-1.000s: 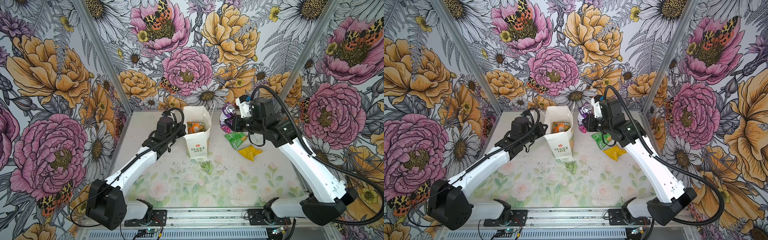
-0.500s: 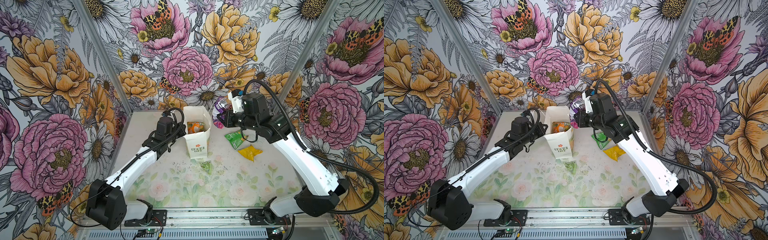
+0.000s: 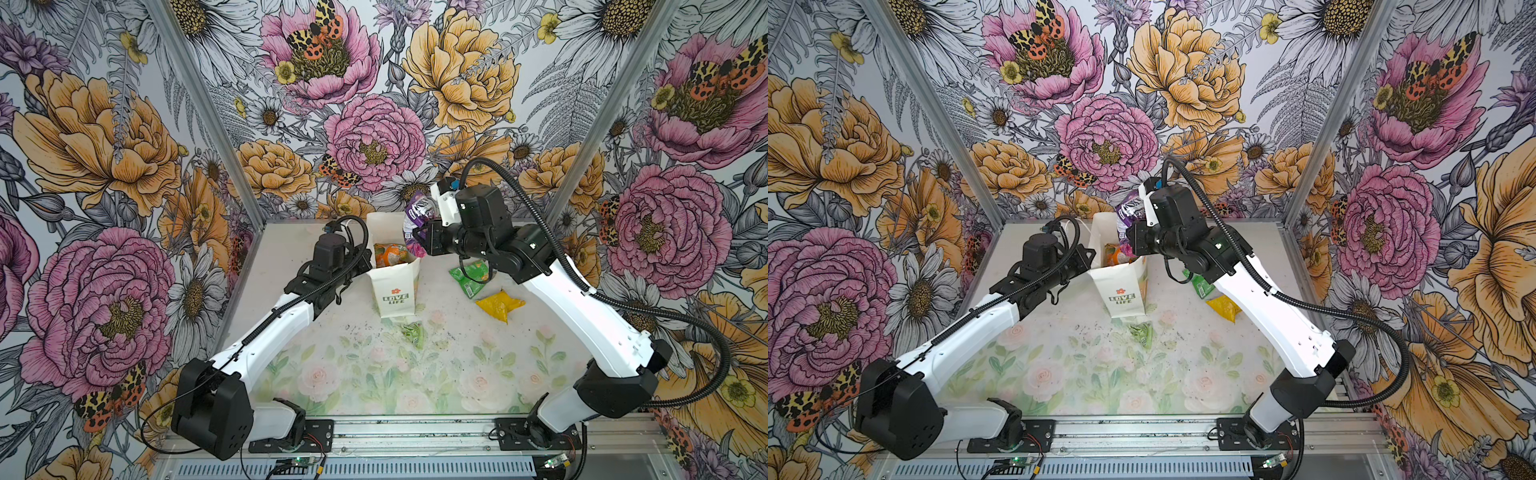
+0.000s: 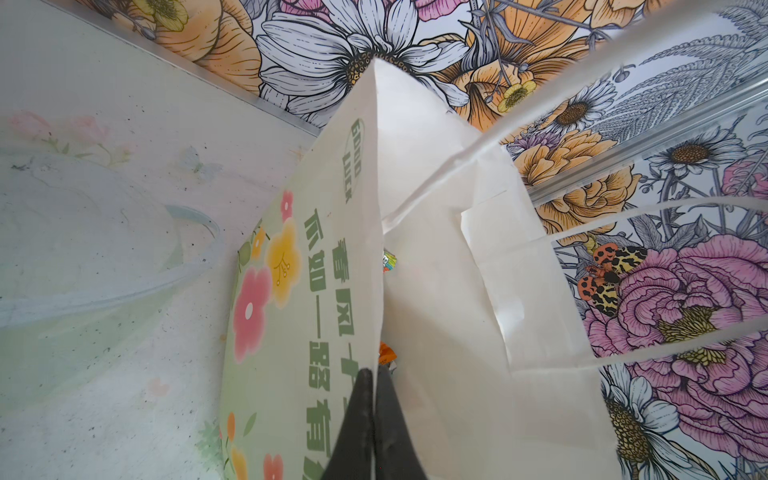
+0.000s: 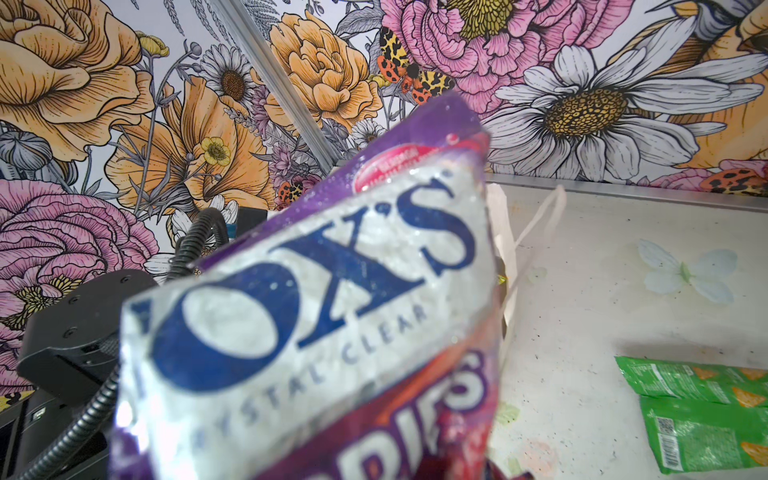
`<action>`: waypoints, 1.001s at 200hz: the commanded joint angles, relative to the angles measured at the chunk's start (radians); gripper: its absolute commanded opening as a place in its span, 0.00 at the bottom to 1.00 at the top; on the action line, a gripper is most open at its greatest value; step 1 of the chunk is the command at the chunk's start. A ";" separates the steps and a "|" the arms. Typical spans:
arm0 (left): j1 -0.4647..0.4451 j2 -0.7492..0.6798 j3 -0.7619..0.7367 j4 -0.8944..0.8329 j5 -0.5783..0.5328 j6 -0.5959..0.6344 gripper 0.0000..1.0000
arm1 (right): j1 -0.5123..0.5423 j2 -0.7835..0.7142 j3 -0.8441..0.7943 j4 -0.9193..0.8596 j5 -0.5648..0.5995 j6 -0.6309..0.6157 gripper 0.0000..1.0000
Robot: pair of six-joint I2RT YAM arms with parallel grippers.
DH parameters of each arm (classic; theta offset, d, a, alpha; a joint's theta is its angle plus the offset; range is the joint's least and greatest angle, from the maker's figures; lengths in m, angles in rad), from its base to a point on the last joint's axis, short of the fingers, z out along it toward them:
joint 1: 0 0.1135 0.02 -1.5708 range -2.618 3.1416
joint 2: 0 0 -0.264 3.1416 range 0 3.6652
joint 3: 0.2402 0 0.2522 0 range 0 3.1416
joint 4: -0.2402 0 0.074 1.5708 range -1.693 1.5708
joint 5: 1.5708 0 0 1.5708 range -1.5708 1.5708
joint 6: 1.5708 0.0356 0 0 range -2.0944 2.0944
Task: Place the snacks into the paper bag
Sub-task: 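Carry the FOX'S bag over the paper bag held by the left gripper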
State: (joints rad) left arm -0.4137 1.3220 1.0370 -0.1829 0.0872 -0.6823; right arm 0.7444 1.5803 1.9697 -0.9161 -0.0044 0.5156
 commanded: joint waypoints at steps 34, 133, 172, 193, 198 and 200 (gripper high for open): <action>0.017 -0.049 -0.019 0.026 0.002 0.009 0.00 | 0.039 0.081 0.097 0.039 0.036 -0.014 0.00; 0.014 -0.041 -0.015 0.040 0.015 0.003 0.00 | 0.041 0.257 0.182 0.034 0.108 -0.028 0.00; 0.013 -0.043 -0.014 0.039 0.013 0.004 0.00 | 0.041 0.315 0.210 0.022 0.151 -0.042 0.00; 0.013 -0.041 -0.012 0.040 0.014 0.004 0.00 | 0.041 0.342 0.221 0.013 0.165 -0.046 0.00; 0.013 -0.040 -0.012 0.041 0.014 0.003 0.00 | 0.042 0.347 0.223 0.011 0.168 -0.048 0.00; 0.013 -0.040 -0.012 0.040 0.014 0.004 0.00 | 0.041 0.349 0.224 0.010 0.168 -0.048 0.00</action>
State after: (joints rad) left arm -0.4072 1.3071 1.0218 -0.1825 0.0872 -0.6823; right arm 0.7826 1.9125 2.1422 -0.9249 0.1181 0.4850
